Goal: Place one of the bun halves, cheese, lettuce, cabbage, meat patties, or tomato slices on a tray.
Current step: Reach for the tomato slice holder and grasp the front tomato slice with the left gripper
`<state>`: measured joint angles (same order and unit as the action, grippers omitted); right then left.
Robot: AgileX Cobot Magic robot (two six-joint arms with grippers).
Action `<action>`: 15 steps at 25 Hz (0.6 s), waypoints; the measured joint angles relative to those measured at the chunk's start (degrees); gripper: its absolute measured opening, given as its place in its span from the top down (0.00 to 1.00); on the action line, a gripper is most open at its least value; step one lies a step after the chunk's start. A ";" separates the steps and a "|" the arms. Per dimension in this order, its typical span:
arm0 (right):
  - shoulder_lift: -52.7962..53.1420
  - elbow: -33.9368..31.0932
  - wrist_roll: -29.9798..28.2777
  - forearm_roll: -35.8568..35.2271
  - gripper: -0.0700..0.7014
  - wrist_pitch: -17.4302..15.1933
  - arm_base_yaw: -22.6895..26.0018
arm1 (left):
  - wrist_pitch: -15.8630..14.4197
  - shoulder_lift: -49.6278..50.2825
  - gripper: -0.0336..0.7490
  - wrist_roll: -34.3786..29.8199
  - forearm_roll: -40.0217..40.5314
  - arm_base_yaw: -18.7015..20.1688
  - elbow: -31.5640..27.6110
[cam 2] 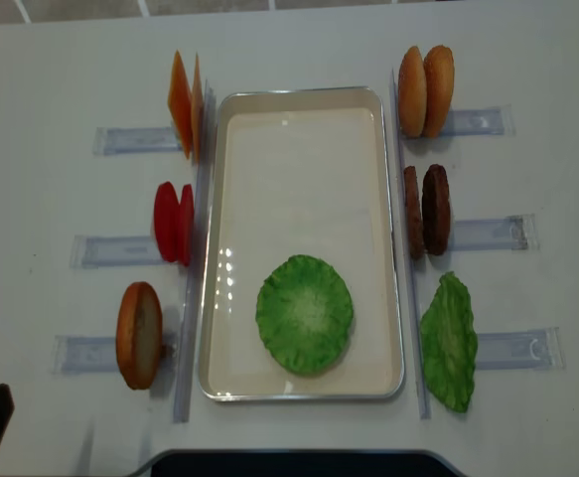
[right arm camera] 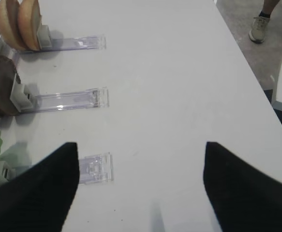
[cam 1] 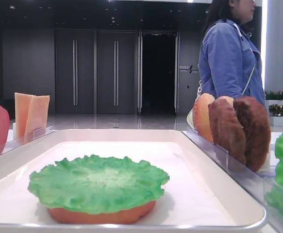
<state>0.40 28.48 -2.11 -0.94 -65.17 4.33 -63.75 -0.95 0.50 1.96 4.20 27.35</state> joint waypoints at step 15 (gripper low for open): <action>0.00 0.00 0.00 0.00 0.21 0.00 0.00 | 0.00 0.00 0.18 0.13 0.00 0.00 0.00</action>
<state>0.40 28.48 -2.11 -0.94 -65.17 4.33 -63.75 -0.95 0.63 1.96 4.20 27.35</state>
